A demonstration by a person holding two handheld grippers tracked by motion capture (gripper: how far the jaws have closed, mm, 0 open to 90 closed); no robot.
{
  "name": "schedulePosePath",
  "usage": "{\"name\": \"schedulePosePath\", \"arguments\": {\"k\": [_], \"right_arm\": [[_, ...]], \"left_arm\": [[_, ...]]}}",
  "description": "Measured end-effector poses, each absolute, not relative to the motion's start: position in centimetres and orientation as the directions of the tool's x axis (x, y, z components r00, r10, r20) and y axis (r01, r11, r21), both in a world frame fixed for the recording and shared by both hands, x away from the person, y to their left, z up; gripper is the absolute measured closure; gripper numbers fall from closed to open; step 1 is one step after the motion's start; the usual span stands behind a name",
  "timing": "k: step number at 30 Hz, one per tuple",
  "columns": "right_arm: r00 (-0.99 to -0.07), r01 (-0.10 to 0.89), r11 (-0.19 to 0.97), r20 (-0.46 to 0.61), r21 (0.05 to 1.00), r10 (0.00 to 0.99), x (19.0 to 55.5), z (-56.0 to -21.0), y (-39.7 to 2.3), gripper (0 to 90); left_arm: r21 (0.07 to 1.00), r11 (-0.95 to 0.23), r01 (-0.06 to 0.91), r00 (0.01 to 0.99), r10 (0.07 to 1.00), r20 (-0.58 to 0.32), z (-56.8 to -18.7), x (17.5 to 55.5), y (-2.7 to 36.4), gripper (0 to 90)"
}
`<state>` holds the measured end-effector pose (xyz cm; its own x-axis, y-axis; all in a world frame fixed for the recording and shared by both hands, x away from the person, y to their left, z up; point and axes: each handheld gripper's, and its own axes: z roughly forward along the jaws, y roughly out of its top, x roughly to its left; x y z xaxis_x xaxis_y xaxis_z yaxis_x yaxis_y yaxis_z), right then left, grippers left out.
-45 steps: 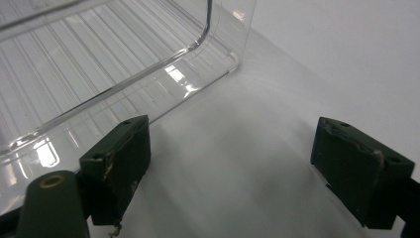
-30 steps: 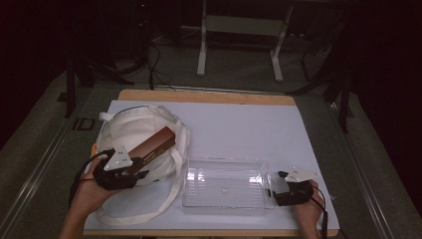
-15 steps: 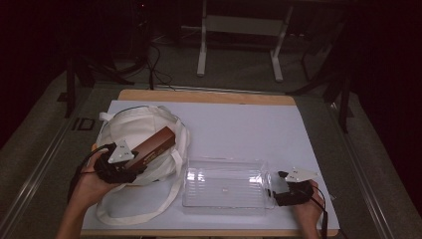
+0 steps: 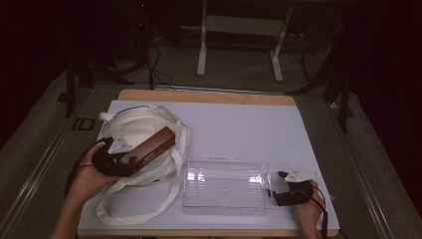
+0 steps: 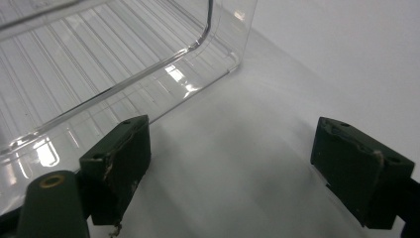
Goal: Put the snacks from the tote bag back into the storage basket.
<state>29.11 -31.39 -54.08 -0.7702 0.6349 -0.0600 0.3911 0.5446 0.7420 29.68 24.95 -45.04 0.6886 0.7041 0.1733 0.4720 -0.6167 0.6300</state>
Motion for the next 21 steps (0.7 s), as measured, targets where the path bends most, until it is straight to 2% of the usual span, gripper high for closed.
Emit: {"name": "schedulePosePath", "arguments": {"k": [21], "right_arm": [[-0.771, 0.389, 0.546, -0.062, 0.742, 0.634, 29.1, -54.1, -31.4, 15.7]], "left_arm": [[0.504, -0.640, 0.580, 0.701, 0.707, 0.091, -46.5, 32.1, 25.7, 34.6]]}}
